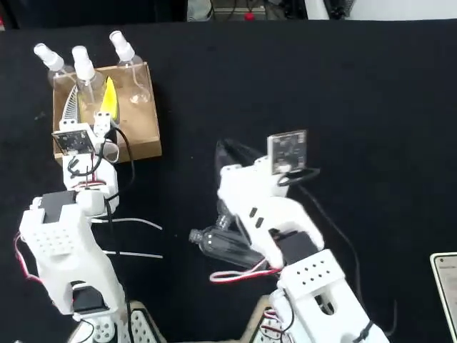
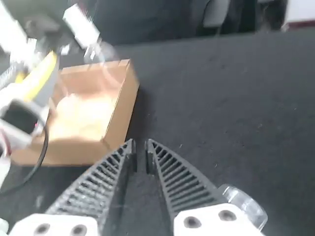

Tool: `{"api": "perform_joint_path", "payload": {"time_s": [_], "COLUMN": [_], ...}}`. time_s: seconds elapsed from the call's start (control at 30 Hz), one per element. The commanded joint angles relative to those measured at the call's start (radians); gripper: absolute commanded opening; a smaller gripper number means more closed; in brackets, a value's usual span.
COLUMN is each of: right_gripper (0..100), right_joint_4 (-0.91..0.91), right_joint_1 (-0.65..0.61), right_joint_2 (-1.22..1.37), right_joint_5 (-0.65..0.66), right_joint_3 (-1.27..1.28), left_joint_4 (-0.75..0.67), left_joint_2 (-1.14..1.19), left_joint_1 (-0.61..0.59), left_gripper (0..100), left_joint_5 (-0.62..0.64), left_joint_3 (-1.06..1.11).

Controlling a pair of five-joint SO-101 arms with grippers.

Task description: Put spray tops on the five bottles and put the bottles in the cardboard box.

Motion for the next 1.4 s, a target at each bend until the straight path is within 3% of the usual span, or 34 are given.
{"api": "perform_joint_path", "payload": {"time_s": [0.0,0.5,0.67,0.97,1.07,1.2,1.37], "right_gripper": [4.2,4.2,4.2,4.2,4.2,4.2,4.2], "right_joint_4": [-0.026,-0.026,-0.026,-0.026,-0.026,-0.026,-0.026], "right_joint_1": [-0.023,-0.026,-0.026,-0.026,-0.026,-0.026,-0.026], "right_joint_2": [0.067,0.065,0.065,0.065,0.065,0.065,0.065], "right_joint_5": [0.009,0.009,0.009,0.009,0.009,0.009,0.009], "right_joint_3": [-0.01,-0.015,-0.015,-0.015,-0.015,-0.015,-0.015], "left_joint_4": [0.097,0.164,0.305,0.304,0.269,0.104,0.084], "left_joint_2": [-0.006,-0.005,-0.005,0.009,0.071,0.187,0.293], "left_joint_1": [-0.012,-0.004,-0.01,-0.01,-0.01,-0.01,-0.013], "left_gripper": [8,8,8,8,8,8,8], "left_joint_5": [0.006,0.006,0.006,0.008,-0.002,-0.002,-0.002], "left_joint_3": [-0.097,-0.157,-0.22,-0.239,-0.251,-0.291,-0.348]}}
